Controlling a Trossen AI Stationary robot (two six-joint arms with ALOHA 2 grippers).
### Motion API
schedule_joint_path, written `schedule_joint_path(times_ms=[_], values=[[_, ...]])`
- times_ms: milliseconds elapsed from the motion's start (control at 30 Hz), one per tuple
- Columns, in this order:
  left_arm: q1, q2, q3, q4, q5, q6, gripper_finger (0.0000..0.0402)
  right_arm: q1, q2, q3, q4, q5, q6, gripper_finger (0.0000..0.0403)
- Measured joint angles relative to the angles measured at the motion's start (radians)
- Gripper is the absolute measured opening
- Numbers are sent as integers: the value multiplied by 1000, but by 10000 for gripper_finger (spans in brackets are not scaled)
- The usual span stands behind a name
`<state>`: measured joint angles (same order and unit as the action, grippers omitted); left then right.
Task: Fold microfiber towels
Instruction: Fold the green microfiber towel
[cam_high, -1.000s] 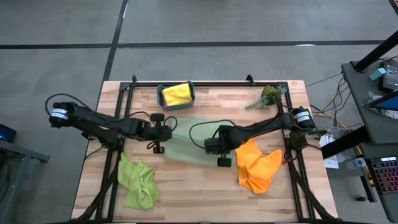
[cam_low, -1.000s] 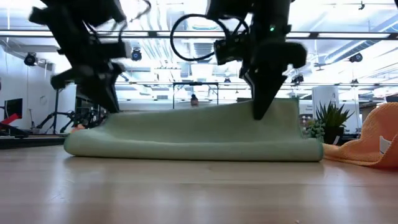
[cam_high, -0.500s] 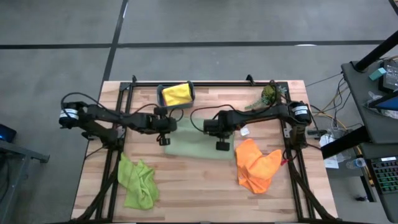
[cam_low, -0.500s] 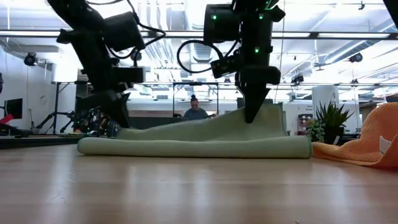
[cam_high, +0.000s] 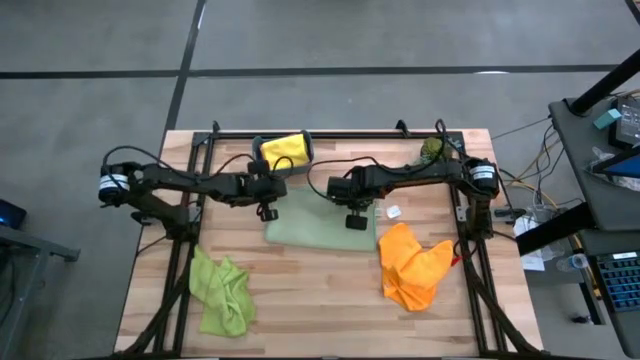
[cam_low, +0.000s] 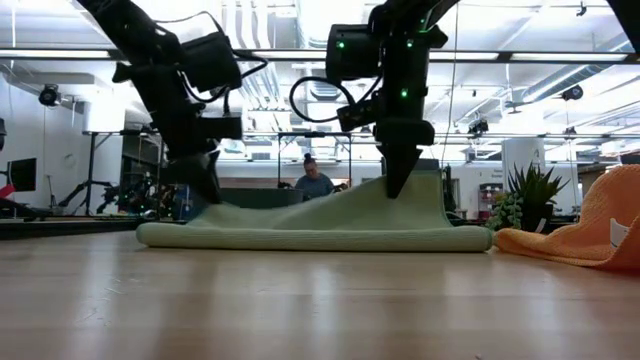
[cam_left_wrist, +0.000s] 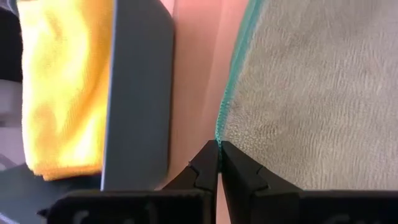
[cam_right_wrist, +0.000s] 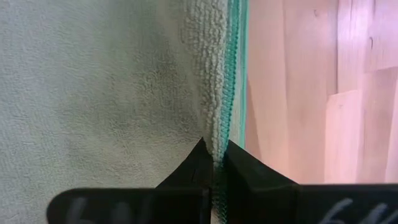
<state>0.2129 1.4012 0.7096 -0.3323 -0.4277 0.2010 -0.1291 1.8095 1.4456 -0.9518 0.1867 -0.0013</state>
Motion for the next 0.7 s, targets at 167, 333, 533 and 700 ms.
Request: schedule_joint_path(times_ms=[167,333,533,700], values=[[6,37,0,38,1,27,0,-21,0,0,2,0,-15,9],[14,75,-1,58,-5,24,0,-34,0,-1,13,0,-28,9],[17,108,-1,81,-119,20,0,-49,0,-2,16,-1,-39,9],[19,118,-1,93,-123,25,0,-58,1,-2,19,-1,-44,9]])
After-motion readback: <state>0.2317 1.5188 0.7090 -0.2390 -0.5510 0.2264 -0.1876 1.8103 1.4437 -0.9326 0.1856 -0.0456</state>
